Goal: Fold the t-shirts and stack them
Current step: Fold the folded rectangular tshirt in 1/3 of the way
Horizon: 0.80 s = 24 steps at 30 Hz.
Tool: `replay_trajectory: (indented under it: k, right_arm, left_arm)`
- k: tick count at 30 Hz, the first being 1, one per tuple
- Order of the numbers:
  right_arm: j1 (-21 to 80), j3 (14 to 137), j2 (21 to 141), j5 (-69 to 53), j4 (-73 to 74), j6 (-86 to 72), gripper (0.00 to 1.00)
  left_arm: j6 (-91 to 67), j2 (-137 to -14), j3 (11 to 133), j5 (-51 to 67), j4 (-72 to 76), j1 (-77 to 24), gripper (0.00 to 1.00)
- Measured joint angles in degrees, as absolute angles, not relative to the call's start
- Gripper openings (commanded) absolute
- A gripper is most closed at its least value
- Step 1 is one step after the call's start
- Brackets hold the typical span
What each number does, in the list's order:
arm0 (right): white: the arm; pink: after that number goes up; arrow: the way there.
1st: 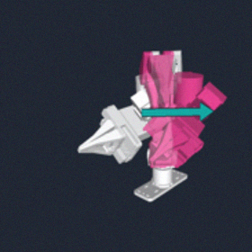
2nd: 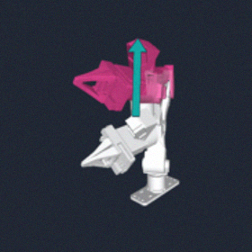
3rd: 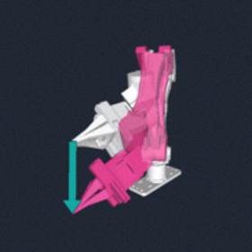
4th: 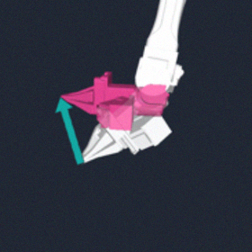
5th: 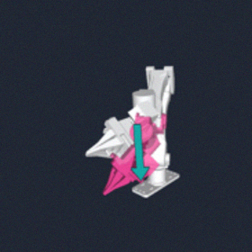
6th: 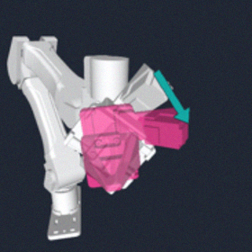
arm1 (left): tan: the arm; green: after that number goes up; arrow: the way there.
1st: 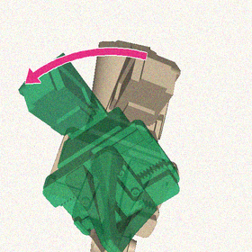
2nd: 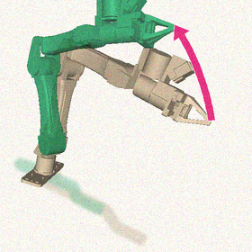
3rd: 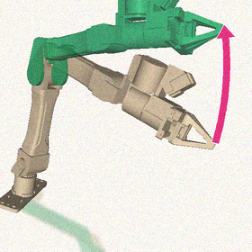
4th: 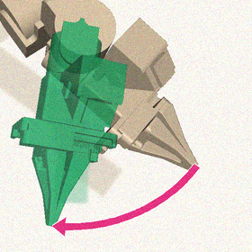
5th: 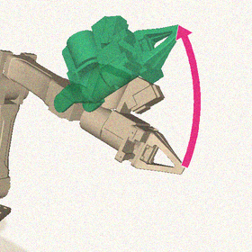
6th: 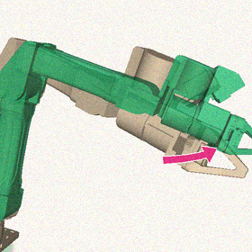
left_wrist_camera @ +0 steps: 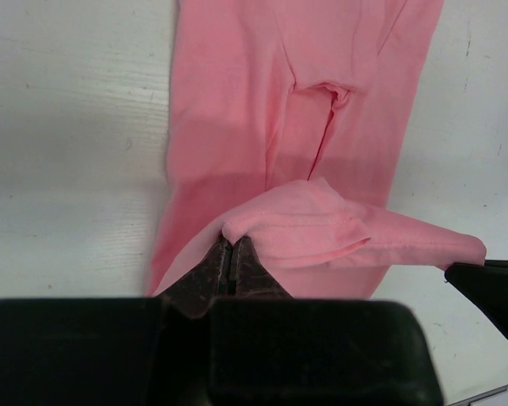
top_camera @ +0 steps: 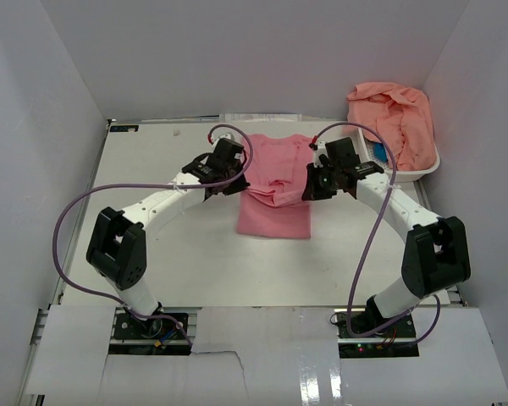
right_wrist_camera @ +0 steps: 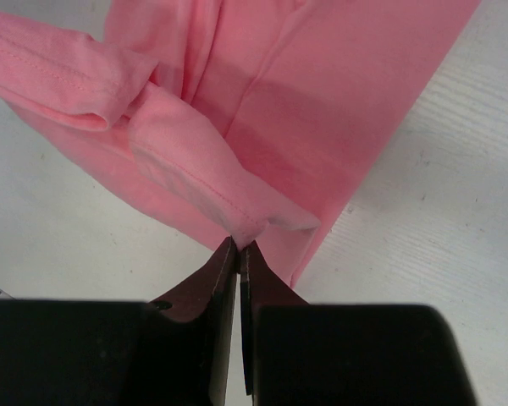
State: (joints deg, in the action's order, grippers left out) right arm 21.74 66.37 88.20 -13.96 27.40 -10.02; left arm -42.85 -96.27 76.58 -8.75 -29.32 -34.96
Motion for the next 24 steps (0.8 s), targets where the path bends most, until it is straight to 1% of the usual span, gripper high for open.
replay_trajectory:
  k: [6,14,24]
  right_arm:
    - [21.37,69.25,90.54,-13.96,26.89,-10.02,0.08]
    - [20.27,70.83,93.89,-13.47,26.83,-10.02,0.08]
    - [19.64,72.69,97.21,-12.43,26.76,-10.02,0.08]
  left_arm:
    - [-42.22,-98.35,78.96,-8.36,-28.56,-33.54,0.0]
    - [-41.17,-104.47,83.05,-7.62,-27.97,-33.06,0.0]
    - [-40.88,-108.27,84.62,-6.31,-27.09,-32.38,0.0]
